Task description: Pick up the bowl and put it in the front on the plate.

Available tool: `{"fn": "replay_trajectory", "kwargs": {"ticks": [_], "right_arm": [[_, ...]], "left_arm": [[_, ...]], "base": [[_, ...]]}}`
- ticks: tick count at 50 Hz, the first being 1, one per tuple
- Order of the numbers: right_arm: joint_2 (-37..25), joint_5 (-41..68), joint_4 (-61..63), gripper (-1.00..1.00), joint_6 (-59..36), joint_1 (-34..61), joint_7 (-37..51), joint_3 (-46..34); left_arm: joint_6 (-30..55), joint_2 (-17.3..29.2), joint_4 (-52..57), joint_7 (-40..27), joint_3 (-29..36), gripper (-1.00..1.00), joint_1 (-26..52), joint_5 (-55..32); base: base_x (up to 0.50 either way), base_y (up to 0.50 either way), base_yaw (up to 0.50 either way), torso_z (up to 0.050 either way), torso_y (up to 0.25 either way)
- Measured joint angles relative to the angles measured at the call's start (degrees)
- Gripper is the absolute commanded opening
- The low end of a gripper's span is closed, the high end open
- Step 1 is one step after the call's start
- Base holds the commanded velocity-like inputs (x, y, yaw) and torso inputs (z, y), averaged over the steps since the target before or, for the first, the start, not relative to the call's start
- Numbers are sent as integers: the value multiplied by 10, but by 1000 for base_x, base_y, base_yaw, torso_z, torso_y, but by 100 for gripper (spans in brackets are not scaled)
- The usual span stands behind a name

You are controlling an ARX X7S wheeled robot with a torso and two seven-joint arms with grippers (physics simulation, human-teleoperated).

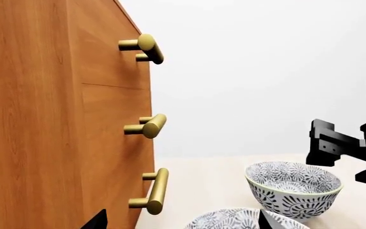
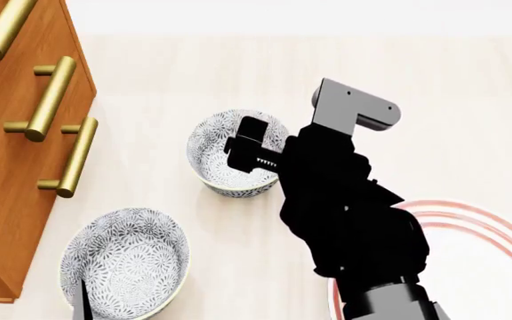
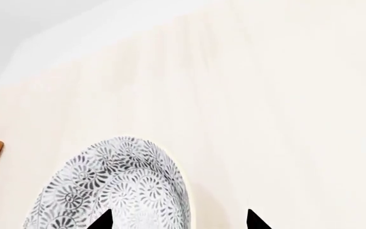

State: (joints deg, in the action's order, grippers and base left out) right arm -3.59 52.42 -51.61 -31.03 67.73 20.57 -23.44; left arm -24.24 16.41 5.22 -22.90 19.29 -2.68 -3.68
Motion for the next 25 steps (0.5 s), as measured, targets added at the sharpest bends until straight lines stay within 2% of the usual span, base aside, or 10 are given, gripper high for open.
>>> {"fn": "replay_trajectory", "kwargs": {"ticks": [25], "right_arm": [[0, 7, 6, 100, 4, -13, 1, -17]], "left_arm": [[-1, 4, -4, -3, 6, 100, 3, -1]], "base": [[0, 0, 0, 0, 0]]}}
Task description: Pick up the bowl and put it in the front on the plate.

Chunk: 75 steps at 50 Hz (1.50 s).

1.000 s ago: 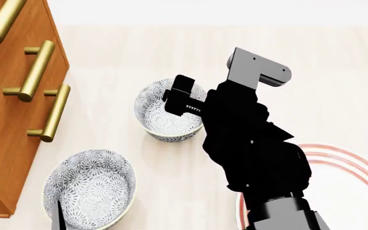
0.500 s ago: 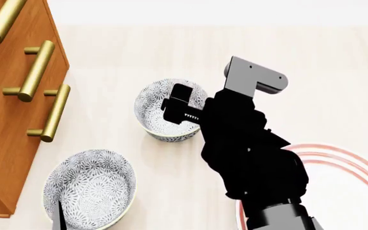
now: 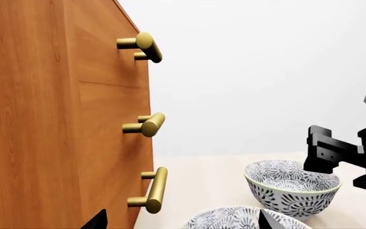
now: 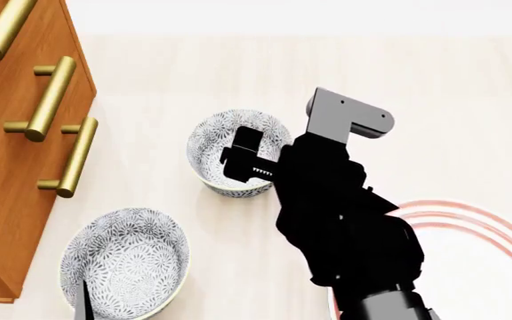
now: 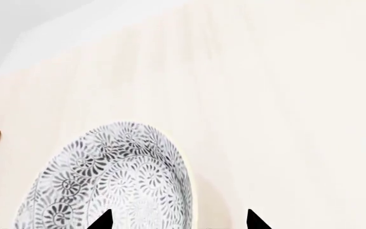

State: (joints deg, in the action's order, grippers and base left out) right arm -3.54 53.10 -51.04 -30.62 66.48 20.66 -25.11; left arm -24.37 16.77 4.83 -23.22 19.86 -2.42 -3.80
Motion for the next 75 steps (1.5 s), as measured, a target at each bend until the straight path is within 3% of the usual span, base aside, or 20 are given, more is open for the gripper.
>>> {"fn": "replay_trajectory", "kwargs": {"ticks": [16, 17, 42, 63, 75], "right_arm": [[0, 8, 0, 100, 4, -5, -1, -6], [0, 9, 1, -100, 4, -6, 0, -7], [-11, 20, 42, -100, 3, -17, 11, -15], [-68, 41, 261, -100, -11, -20, 87, -15], [-159, 117, 456, -100, -65, -3, 149, 40]], "left_arm": [[2, 3, 1, -1, 4, 100, 1, -2], [2, 3, 1, -1, 4, 100, 1, -2], [4, 7, -1, -3, 11, 100, 2, -4], [4, 9, -1, -7, 14, 100, 3, -4], [4, 11, 0, -10, 15, 100, 4, -4]], "base": [[0, 0, 0, 0, 0], [0, 0, 0, 0, 0], [0, 0, 0, 0, 0], [0, 0, 0, 0, 0], [0, 0, 0, 0, 0]]}}
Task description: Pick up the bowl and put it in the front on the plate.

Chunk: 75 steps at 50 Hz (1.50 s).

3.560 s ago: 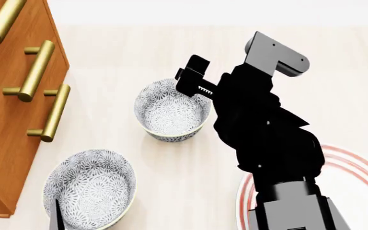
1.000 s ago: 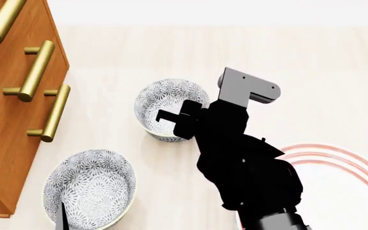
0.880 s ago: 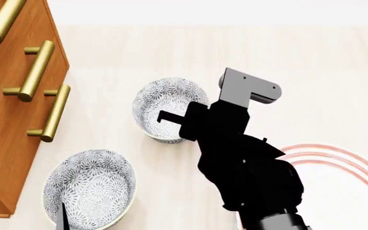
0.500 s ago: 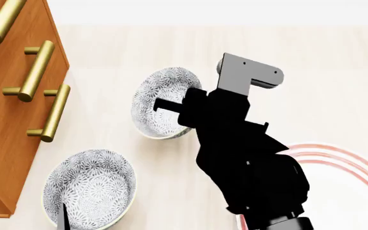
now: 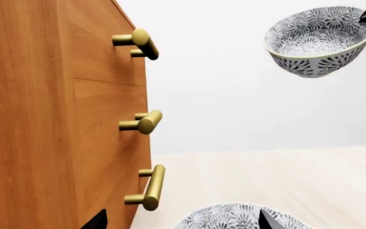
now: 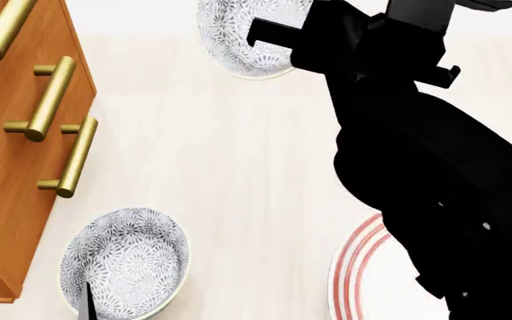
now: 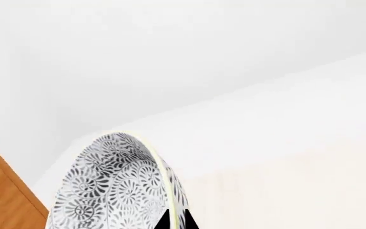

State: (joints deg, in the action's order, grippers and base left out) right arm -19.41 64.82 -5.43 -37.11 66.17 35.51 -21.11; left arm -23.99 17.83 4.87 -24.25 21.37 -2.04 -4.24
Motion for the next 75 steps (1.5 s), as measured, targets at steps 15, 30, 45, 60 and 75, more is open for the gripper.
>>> {"fn": "replay_trajectory", "kwargs": {"ticks": [15, 30, 45, 60, 75], "right_arm": [[-159, 133, 220, -100, -63, -19, 58, 101], [-327, 255, 344, -100, -92, -163, 48, 244], [-385, 345, 368, -100, -115, -363, -5, 410], [-356, 401, 325, -100, -108, -470, -10, 492], [-327, 388, 283, -100, -100, -516, -17, 521]], "left_arm": [[0, 1, 0, -4, 2, 100, 1, 0], [4, 2, 1, -6, 4, 100, 1, -3], [6, 4, 3, -9, 8, 100, 1, 0], [6, 6, 4, -10, 13, 100, 1, 2], [7, 8, 5, -11, 18, 100, 0, 3]], "base": [[0, 0, 0, 0, 0], [0, 0, 0, 0, 0], [0, 0, 0, 0, 0], [0, 0, 0, 0, 1], [0, 0, 0, 0, 0]]}}
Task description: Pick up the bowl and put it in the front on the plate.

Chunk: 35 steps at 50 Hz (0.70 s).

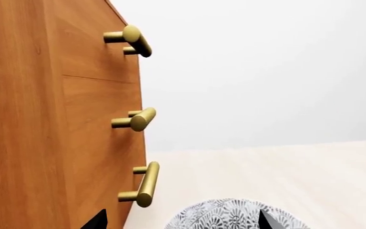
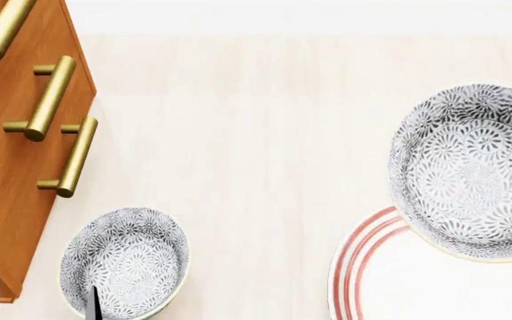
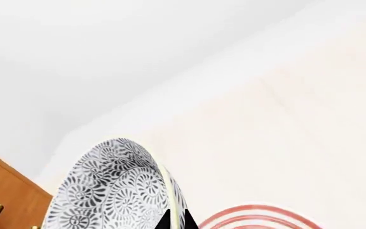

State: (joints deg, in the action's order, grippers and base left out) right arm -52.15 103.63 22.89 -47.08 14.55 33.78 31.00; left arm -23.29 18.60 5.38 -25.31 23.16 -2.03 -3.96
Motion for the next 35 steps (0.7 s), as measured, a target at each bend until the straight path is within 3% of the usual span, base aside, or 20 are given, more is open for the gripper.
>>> {"fn": "replay_trajectory", "kwargs": {"ticks": [35], "right_arm": [[64, -89, -57, -100, -9, -94, -92, -6]], "left_arm": [[0, 4, -3, -2, 9, 100, 1, 0]], "base": [[0, 0, 0, 0, 0]]}}
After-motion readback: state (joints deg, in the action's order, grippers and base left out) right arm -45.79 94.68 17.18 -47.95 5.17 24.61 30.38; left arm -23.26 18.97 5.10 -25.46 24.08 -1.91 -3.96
